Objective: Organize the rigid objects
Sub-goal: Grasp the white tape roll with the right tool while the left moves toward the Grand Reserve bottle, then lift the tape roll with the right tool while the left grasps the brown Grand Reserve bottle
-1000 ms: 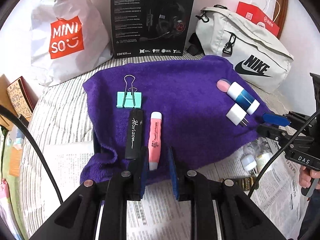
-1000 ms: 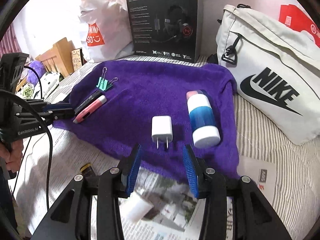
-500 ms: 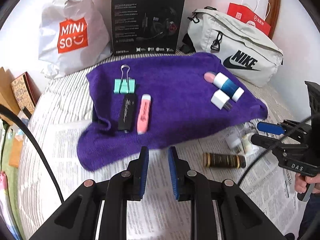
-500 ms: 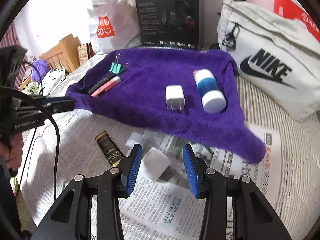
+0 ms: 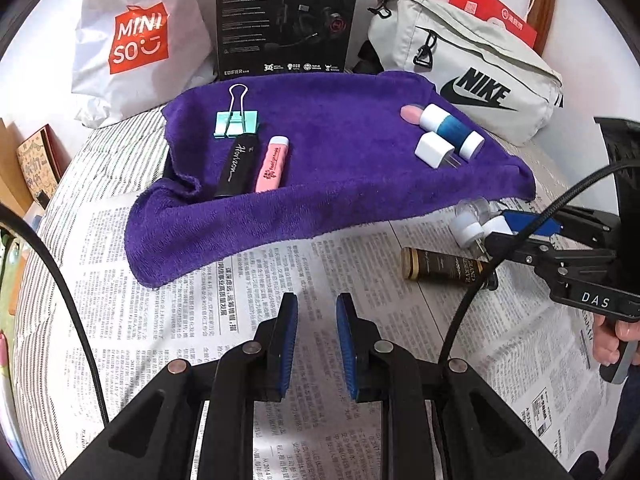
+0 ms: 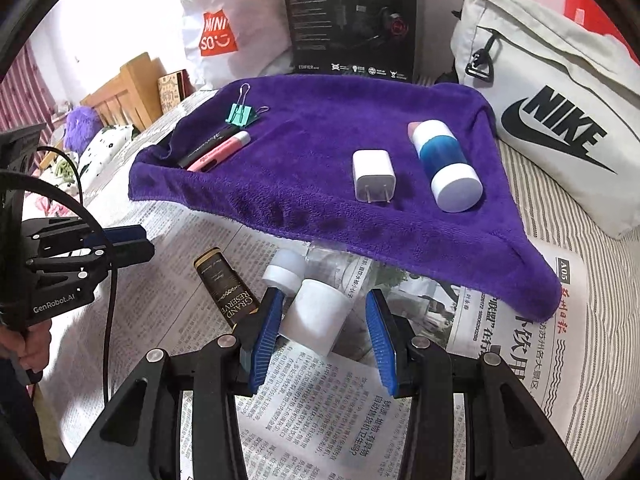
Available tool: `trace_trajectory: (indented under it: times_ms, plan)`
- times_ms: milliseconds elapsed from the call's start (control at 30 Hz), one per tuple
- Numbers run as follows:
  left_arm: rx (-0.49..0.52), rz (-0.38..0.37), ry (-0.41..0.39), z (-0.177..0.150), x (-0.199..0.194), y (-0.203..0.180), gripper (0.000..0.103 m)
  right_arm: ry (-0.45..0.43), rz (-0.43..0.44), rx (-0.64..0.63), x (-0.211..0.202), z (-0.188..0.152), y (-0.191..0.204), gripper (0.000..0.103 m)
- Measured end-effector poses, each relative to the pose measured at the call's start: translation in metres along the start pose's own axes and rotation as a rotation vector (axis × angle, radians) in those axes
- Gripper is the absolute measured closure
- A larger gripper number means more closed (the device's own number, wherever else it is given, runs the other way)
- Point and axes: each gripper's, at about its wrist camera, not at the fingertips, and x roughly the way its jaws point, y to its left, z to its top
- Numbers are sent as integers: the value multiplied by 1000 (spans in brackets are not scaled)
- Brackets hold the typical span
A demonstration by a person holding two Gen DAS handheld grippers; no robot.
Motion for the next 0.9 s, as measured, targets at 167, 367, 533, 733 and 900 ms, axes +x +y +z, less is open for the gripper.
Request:
trace_trajectory:
  times_ms: [167,367,533,733,900]
  plan:
    - [4,-1,0,-3,3,0,84,13,-31,-16,4,-3,-1,58]
    - [3,-11,-10,-7,1,3,83,-1,-48,-9,7,-10,-6,58]
    - [-2,-17,-11,-9,0,3,82,-21,-64,-20,9,-10,-4,58]
    - [-12,-22,-36,-13,-2,3,79,-66,-81,-21,10,-14,-4,63]
    - [-13,-11,-48,-14,-2,1,79,-66,-79,7,7,-13,-11,74]
